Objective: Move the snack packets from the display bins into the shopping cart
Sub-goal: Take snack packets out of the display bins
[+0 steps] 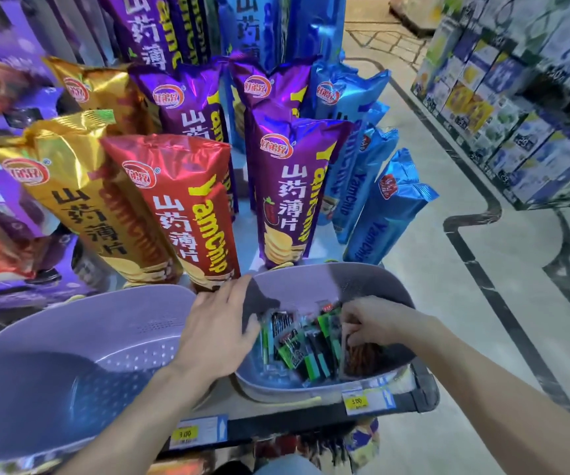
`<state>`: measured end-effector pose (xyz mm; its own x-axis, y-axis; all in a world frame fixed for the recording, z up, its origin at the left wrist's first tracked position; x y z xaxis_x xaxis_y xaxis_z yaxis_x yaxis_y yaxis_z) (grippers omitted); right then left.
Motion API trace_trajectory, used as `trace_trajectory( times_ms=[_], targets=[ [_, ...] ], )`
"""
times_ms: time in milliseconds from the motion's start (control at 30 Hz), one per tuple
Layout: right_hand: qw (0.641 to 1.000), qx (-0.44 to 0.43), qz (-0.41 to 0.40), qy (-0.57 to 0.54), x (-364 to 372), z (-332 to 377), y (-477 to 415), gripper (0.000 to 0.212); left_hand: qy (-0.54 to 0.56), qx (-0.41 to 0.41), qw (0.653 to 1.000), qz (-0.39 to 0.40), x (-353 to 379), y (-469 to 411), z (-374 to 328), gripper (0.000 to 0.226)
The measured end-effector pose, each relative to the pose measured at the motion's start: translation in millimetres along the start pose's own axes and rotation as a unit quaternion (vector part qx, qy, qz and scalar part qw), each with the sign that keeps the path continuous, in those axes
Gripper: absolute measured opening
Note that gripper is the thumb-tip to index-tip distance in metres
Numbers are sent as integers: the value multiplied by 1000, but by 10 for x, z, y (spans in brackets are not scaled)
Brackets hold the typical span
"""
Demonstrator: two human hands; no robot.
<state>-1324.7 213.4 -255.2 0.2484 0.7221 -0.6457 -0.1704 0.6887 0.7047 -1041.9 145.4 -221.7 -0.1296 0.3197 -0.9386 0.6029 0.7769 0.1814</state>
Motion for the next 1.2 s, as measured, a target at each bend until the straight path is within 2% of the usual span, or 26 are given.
trace_trajectory(
  times_ms=[133,267,400,500,567,633,667,733,800,833,1033,1133,1200],
  targets=[
    [998,-18,6,-61,-42,11,49,21,-3,1,1000,-9,-2,-5,2,65],
    [989,-57,-56,-127,-202,80,187,19,13,4,1000,-15,-7,-5,3,64],
    [957,-111,-114,-242,-413,201,349,12,76,51,994,-59,-88,49,-62,52],
    [941,-150,-113,-280,-526,312,420,10,158,87,982,-64,-155,73,-212,41],
    [930,-177,-101,-305,-565,385,442,13,271,69,960,-8,-190,37,-310,37],
    [917,-205,-100,-328,-587,450,437,15,381,39,920,80,-204,-22,-389,30],
    [911,-216,-102,-336,-595,482,433,12,426,23,895,131,-202,-40,-424,28],
    [900,-236,-107,-351,-610,548,414,8,525,3,819,231,-156,-40,-489,32],
    [891,-243,-106,-369,-612,584,378,14,597,-6,747,291,-104,-22,-515,34],
    [889,-242,-104,-374,-603,591,349,16,612,-5,731,301,-84,-18,-507,34],
    [883,-217,-93,-406,-523,560,208,36,640,-12,729,244,-15,-47,-392,22],
    [875,-195,-98,-432,-490,445,163,29,666,-13,716,209,-27,-70,-350,22],
    [880,-144,-131,-434,-467,307,106,19,677,-18,713,178,-48,-91,-326,22]
  ],
)
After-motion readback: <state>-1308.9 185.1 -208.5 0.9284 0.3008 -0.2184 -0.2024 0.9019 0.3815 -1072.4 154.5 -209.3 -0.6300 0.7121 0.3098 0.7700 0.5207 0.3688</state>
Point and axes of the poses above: each hand's wrist, its own y-axis away from the middle knuckle, its own x-axis out of the palm, z = x × y, the point moved 3 cm from there along -y, towards the middle knuckle, and after that the axes turned 13 degrees about z, right-handed, at the moved point
